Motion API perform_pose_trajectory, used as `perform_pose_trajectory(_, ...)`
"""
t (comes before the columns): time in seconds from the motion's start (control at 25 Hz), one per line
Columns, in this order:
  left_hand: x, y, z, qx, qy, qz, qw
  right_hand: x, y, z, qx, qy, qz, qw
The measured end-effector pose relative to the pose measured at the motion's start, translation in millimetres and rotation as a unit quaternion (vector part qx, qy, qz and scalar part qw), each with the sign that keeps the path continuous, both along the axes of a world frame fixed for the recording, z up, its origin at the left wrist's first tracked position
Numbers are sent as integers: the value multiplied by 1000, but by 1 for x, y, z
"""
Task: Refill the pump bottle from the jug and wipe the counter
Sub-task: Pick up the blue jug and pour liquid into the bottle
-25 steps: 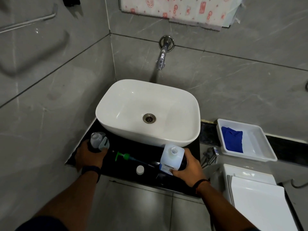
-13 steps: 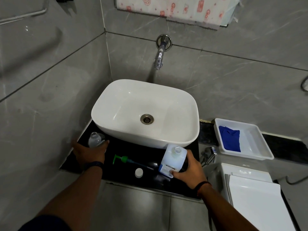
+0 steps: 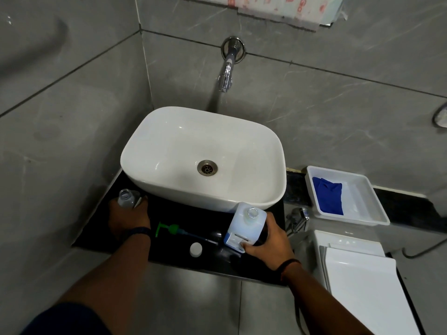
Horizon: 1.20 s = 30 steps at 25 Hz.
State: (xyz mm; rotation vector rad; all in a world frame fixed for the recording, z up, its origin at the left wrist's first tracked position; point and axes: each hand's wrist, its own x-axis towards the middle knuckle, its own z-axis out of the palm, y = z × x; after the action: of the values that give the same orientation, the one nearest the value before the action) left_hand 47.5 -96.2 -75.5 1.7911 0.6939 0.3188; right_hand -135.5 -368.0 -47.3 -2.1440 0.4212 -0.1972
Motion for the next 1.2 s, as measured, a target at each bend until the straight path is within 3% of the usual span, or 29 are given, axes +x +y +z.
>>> perform_pose_trajectory(0.2,-10,10,14,15,-39,10,999,-4,5,6,0,-13,1,1000)
perform_pose_trajectory(0.44,-15,6,97,23,-134,2,991,-9,14,41,-3,-47,10,999)
perform_pose_trajectory(0.6,-18,-17,151,-64,-187,-87,976,-5,8,87,1,-80,-6,997)
perform_pose_trajectory(0.88,-55,-77,213,-1,-171,-286,943,1,-5,204,-21,-181,-26,983)
perform_pose_trajectory(1.2,-82,-118,248,4,-163,-364,917,1,-20,294,-187,-147,-24,971)
